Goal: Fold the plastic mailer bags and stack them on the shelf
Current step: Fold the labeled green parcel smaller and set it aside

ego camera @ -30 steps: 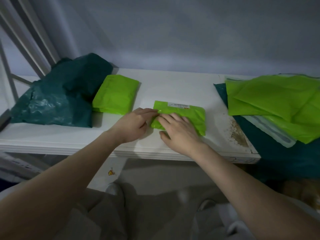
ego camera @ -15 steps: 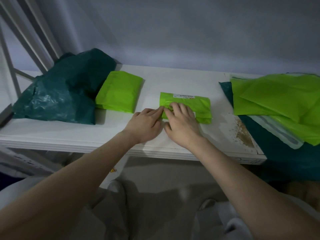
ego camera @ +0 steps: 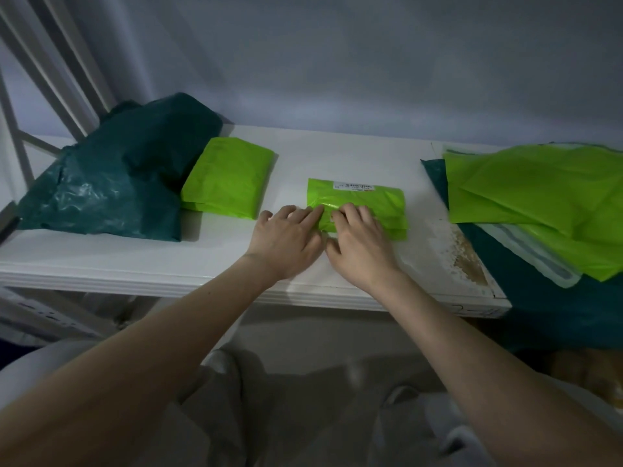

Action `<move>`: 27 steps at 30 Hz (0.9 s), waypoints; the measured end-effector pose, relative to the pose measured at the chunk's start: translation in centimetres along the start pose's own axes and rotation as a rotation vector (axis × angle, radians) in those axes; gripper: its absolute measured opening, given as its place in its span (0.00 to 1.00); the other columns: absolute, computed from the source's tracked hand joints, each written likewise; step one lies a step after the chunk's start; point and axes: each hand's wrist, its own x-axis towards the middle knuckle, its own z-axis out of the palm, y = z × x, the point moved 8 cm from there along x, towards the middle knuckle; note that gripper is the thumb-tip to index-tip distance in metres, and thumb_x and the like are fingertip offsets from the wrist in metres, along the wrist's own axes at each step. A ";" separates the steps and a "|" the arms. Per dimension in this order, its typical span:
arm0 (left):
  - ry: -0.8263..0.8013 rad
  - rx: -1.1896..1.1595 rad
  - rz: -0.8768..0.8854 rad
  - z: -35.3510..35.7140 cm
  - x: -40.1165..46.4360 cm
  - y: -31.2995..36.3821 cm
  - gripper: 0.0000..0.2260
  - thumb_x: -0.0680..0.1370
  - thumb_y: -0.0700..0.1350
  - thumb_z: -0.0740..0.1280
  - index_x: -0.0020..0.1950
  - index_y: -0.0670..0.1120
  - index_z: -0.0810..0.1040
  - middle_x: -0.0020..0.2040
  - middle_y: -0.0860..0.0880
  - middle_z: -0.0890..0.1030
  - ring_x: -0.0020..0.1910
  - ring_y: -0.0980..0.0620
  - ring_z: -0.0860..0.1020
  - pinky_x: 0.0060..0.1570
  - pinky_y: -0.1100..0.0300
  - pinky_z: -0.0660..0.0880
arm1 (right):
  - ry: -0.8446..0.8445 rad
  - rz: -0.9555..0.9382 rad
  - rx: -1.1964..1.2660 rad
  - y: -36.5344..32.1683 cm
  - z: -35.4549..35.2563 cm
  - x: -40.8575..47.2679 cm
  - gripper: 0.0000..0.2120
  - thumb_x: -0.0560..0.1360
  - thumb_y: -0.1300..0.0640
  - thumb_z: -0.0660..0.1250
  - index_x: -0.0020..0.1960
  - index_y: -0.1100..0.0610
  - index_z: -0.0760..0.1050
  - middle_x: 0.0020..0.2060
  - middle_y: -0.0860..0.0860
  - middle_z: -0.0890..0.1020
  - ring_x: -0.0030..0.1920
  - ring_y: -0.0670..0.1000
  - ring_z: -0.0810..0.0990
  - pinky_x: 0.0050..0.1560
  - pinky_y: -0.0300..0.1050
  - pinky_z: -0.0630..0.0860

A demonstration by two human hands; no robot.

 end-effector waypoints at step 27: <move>0.208 -0.042 0.260 -1.0 1.6 7.4 0.22 0.72 0.49 0.53 0.58 0.42 0.79 0.59 0.45 0.80 0.54 0.48 0.80 0.51 0.52 0.76 | -0.129 0.094 0.021 4.9 -0.5 -1.9 0.23 0.75 0.52 0.59 0.66 0.60 0.66 0.60 0.55 0.69 0.62 0.57 0.69 0.60 0.52 0.66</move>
